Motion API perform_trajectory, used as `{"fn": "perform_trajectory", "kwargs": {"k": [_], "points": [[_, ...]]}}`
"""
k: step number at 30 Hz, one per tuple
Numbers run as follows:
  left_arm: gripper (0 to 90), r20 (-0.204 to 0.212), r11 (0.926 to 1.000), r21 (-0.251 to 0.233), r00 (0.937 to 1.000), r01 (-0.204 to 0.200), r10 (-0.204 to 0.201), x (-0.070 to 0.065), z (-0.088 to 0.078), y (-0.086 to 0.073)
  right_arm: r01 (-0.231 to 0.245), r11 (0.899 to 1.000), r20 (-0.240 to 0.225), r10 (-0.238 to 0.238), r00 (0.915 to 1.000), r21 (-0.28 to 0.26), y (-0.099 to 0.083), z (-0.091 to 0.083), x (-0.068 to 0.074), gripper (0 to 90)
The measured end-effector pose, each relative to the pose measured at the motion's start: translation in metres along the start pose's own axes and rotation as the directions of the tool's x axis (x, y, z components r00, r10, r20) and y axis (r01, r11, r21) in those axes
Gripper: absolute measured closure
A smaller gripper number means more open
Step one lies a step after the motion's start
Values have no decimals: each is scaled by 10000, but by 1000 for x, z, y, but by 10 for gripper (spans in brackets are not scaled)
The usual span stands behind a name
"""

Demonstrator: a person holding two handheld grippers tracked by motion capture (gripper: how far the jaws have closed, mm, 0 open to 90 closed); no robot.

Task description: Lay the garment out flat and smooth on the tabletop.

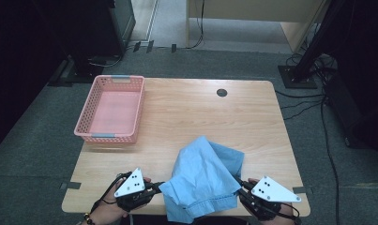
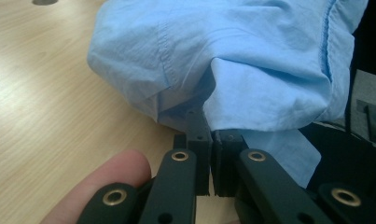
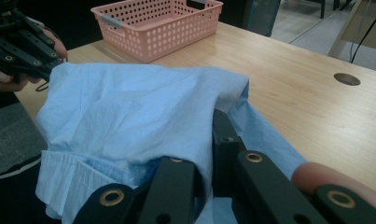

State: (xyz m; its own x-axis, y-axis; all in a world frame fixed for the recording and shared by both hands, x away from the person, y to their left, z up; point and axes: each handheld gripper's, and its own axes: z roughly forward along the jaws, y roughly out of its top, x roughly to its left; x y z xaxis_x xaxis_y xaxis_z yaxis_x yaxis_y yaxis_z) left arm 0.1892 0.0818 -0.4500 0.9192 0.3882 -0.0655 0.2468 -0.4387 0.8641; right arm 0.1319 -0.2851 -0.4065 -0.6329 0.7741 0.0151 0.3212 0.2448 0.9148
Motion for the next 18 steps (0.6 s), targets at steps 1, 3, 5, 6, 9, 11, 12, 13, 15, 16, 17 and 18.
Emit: {"fn": "perform_trajectory", "kwargs": {"k": [1,3,5,6,9,11,12,13,15,16,17,18], "points": [[893,-100,10000,-9,9999,63,-63,0,1,0,16,10000,-5,-16,10000,12,-1,-2,1,885],[891,-367,9996,-2,9989,297,-297,3,2,0,-8,10000,27,8,10000,21,-3,-2,1,879],[894,-708,9979,-68,9954,645,-648,8,5,3,-136,9999,115,136,9998,-4,-2,2,-2,882],[895,-871,9967,-127,9929,801,-809,11,6,5,-173,9998,148,173,9997,-28,0,4,-3,883],[896,-1224,9955,-253,9881,908,-932,18,7,17,-268,9995,253,272,9993,-161,11,13,-9,890],[895,-1381,9934,-465,9842,1053,-1108,25,6,28,-270,9991,298,280,9992,-320,27,20,-16,890],[895,-1583,9911,-520,9789,1226,-1294,31,7,35,-396,9984,214,404,9990,-397,33,23,-20,890],[895,-1790,9872,-575,9712,1491,-1571,39,8,42,-706,9964,45,709,9975,-459,42,28,-27,890],[895,-2307,9704,-648,9426,2326,-2414,61,17,59,-1957,9790,-464,1932,9801,-573,64,51,-54,886],[895,-2670,9621,-677,9244,2641,-2725,74,22,67,-2154,9754,-471,2132,9759,-479,68,56,-60,881],[891,-3022,9528,-711,9040,2951,-3025,84,27,73,-2353,9710,-147,2349,9719,-430,75,69,-72,852],[873,-3621,9394,-812,8683,3330,-3391,99,35,80,-2483,9674,209,2496,9681,-504,81,80,-81,781]]}}
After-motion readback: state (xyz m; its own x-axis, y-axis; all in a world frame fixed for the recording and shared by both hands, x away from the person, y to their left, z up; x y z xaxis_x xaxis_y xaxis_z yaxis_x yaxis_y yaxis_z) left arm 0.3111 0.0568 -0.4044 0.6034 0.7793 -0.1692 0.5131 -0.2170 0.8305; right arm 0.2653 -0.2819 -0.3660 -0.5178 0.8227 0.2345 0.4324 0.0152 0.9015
